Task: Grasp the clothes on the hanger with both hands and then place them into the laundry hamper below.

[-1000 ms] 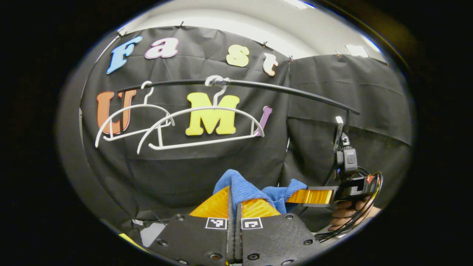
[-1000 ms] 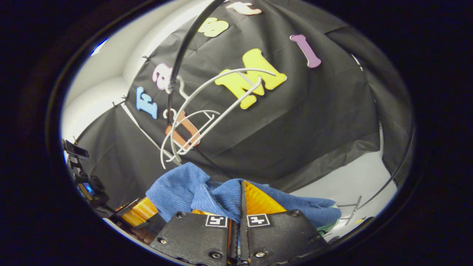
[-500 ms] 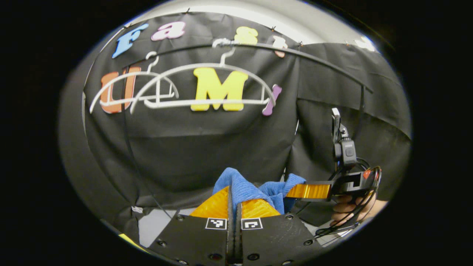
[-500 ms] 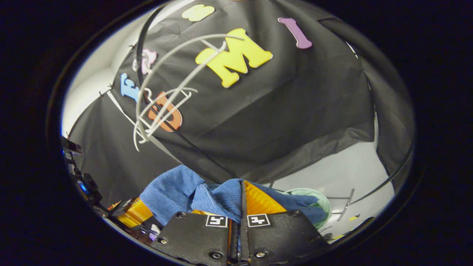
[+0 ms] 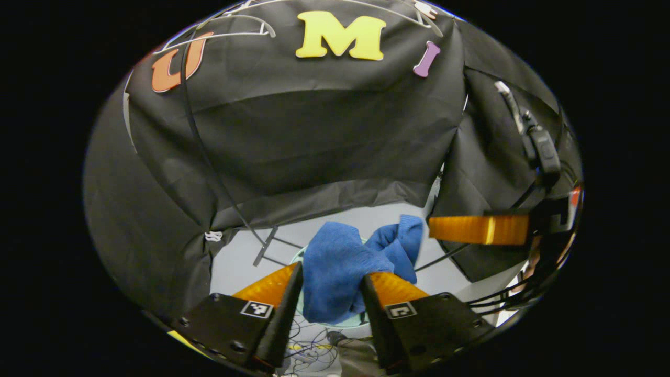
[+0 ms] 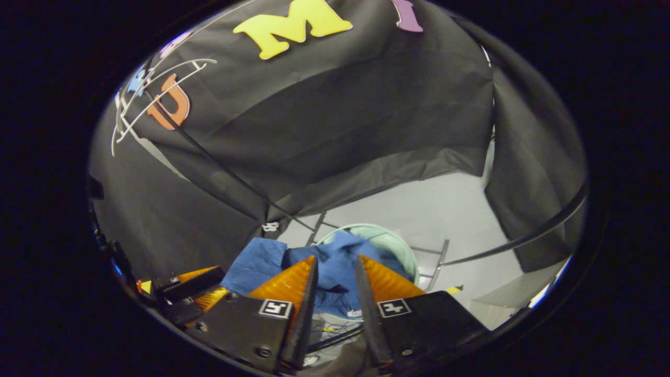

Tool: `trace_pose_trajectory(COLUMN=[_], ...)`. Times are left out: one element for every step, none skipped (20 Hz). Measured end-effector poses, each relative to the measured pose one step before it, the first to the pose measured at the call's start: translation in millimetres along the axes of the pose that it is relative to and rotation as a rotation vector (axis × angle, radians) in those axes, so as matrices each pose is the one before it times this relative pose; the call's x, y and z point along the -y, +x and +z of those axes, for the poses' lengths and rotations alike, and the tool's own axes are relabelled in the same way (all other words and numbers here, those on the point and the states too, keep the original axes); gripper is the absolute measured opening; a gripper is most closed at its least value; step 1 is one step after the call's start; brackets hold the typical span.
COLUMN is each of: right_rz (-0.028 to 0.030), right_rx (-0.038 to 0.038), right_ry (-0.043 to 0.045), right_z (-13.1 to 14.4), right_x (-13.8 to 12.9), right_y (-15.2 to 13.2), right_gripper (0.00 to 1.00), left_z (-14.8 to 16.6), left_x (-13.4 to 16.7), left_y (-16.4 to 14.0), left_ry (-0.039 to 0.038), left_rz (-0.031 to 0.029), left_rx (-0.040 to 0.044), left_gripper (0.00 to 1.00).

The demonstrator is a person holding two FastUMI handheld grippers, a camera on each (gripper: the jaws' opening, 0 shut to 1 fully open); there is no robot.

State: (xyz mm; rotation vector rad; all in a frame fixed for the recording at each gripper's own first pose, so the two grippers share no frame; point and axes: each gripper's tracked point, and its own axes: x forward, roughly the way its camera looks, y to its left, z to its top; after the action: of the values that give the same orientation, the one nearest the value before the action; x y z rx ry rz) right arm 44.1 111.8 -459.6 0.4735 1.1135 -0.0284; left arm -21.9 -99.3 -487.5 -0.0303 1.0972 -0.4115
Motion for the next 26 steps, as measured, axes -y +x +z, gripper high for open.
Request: trace_pose_trajectory(right_rz=[-0.00732, -0.00575, 0.00095, -0.00452, -0.00112, -0.00517, 0.00521, 0.00640, 0.01140, 0.01226, 0.01337, 0.01313, 0.01419, 0.01457, 0.02145, 0.01519, 0.00716, 0.00155, -0.00068, 0.00232, -0.00280, 0.00233, 0.00484, 0.00598, 0.00160, 0.00302], right_rx=[0.02128, 0.01968, 0.02167, 0.01790, 0.02107, 0.03118, 0.02884, 0.02762, 0.02742, 0.02865, 0.03481, 0.03390, 0.03227, 0.02820, 0.02533, 0.02366, 0.02670, 0.03436, 0.04136, 0.04944, 0.05552, 0.05230, 0.04726, 0.04299, 0.03880, 0.03935], right_ry=[-0.00880, 0.00185, 0.00464, 0.00399, -0.00504, -0.00525, -0.01509, -0.01688, -0.01772, -0.01924, -0.02086, -0.02218, -0.02284, -0.02110, -0.02094, -0.01946, -0.01984, -0.02033, -0.02242, -0.02448, -0.02492, -0.02207, -0.01956, -0.01423, -0.00895, -0.00321], right_z=[4.53, 1.44, 4.50, 3.01, 4.39, 5.05, 7.21, 5.64, 7.97, 8.32, 9.67, 6.30, 7.35, 5.39, 4.58, 3.17, 4.21, 9.23, 6.77, 8.67, 11.52, 10.41, 10.65, 9.75, 11.55, 10.85], right_x=[1.32, 0.70, -1.12, 0.17, -0.47, 0.85, -0.80, -0.74, -3.18, -1.74, -0.83, 1.20, 0.70, 1.76, 1.25, 3.69, 4.25, 2.87, 5.70, 3.70, 4.81, 3.50, 1.48, 3.28, 2.74, 4.52], right_y=[-7.20, -8.49, -11.98, -9.09, -10.68, -13.55, -13.77, -17.30, -15.24, -13.74, -17.00, -17.57, -19.21, -18.31, -19.72, -18.64, -19.10, -15.06, -19.71, -21.51, -19.26, -17.44, -15.74, -16.22, -13.12, -11.62], right_gripper=[0.54, 0.64, 0.67, 0.72, 0.75, 0.76, 0.76, 0.76, 0.76, 0.76, 0.76, 0.76, 0.76, 0.76, 0.76, 0.78, 0.76, 0.76, 0.76, 0.76, 0.76, 0.76, 0.79, 0.87, 0.87, 0.88], left_z=[-3.45, -3.79, 4.00, 4.78, 5.23, 10.76, 6.98, 9.32, 13.02, 11.77, 11.91, 10.61, 11.34, 12.77, 12.17, 14.24, 13.09, 13.67, 14.51, 16.11, 15.52, 9.12, -0.10, 1.94, -4.36, -3.26], left_x=[-5.68, -5.09, 0.07, -0.37, -1.73, -1.38, 2.60, 4.32, 4.22, 3.62, 2.40, 1.75, 2.66, 4.41, 4.69, 4.10, 2.45, 1.80, 4.73, 4.56, 3.82, 1.21, -2.88, -1.85, -2.02, -1.67], left_y=[3.38, -1.86, -3.65, -4.97, -6.52, -9.22, -6.02, -12.81, -16.72, -13.30, -14.61, -13.38, -16.05, -16.07, -16.65, -16.73, -16.76, -17.76, -21.16, -19.77, -21.21, -20.15, -14.41, -13.25, -9.23, -8.61], left_ry=[0.02370, 0.02268, 0.01431, 0.01380, 0.01722, 0.00384, -0.00943, -0.02199, -0.02224, -0.01696, -0.01151, -0.01109, -0.01208, -0.01396, -0.01013, -0.00695, -0.00156, 0.00162, 0.00047, 0.00026, -0.00218, -0.00489, -0.00497, -0.00365, -0.00009, 0.00316], left_rz=[0.02010, 0.01023, -0.00773, -0.00282, 0.00121, 0.00456, -0.00527, -0.00808, -0.00482, 0.00277, 0.01275, 0.01588, 0.01616, 0.01718, 0.01500, 0.02318, 0.02679, 0.02741, 0.02512, 0.01839, 0.01978, 0.01881, 0.01703, 0.01579, 0.01534, 0.01510], left_rx=[-0.02399, -0.00630, 0.00822, 0.00347, 0.01363, 0.03231, 0.02914, 0.02581, 0.03630, 0.03860, 0.04343, 0.04211, 0.04377, 0.04160, 0.04557, 0.04805, 0.04972, 0.05129, 0.05457, 0.05386, 0.05114, 0.04804, 0.04331, 0.04106, 0.03646, 0.02935], left_gripper=[0.62, 0.75, 0.94, 0.98, 1.00, 1.00, 1.00, 1.00, 1.00, 1.00, 1.00, 0.99, 0.99, 0.95, 0.98, 0.97, 0.97, 0.97, 1.00, 0.92, 0.97, 0.94, 0.97, 1.00, 0.98, 0.96])
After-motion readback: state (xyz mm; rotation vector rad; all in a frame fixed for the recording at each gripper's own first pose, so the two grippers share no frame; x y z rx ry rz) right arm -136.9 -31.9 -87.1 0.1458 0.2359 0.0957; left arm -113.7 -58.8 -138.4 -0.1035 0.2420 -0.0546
